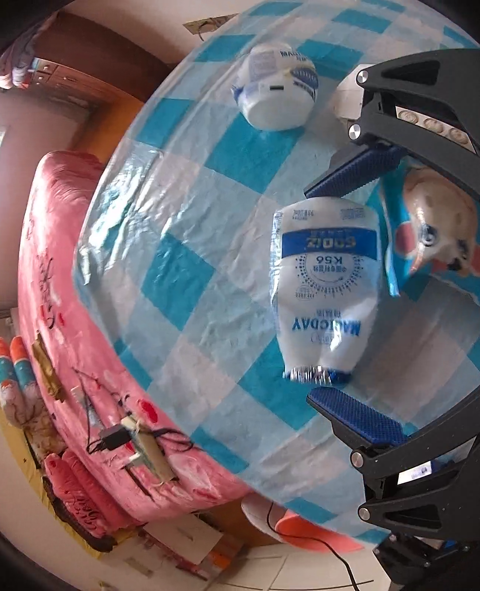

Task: Collect trash
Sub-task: 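Grasp the white MAGICDAY bag with the right gripper while the left holds the tissue pack, then carry the MAGICDAY bag and purple tissue pack in both grippers toward the orange bucket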

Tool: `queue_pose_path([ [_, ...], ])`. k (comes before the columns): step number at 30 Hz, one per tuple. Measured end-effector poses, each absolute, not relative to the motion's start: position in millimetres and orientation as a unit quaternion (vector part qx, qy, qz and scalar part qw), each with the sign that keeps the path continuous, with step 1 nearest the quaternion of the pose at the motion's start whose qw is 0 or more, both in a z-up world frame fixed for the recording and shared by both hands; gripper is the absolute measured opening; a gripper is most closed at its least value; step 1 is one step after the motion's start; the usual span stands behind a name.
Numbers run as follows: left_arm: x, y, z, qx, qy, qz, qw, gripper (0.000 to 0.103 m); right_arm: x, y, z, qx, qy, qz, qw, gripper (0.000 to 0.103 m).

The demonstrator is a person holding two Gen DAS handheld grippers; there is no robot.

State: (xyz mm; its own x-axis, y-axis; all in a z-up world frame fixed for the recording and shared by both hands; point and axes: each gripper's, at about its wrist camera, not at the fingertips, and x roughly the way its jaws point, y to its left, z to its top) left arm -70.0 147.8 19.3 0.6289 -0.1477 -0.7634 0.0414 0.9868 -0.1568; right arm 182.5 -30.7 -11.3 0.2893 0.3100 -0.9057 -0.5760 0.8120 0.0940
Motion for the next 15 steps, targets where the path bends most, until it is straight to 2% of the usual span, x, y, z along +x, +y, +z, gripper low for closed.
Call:
queue_pose_path([
  [15,-72.5,156.3,21.7,-0.070,0.422,-0.038,0.903,0.053,165.3,-28.6,2.3,-0.159,0.477,0.244,0.829,0.095],
])
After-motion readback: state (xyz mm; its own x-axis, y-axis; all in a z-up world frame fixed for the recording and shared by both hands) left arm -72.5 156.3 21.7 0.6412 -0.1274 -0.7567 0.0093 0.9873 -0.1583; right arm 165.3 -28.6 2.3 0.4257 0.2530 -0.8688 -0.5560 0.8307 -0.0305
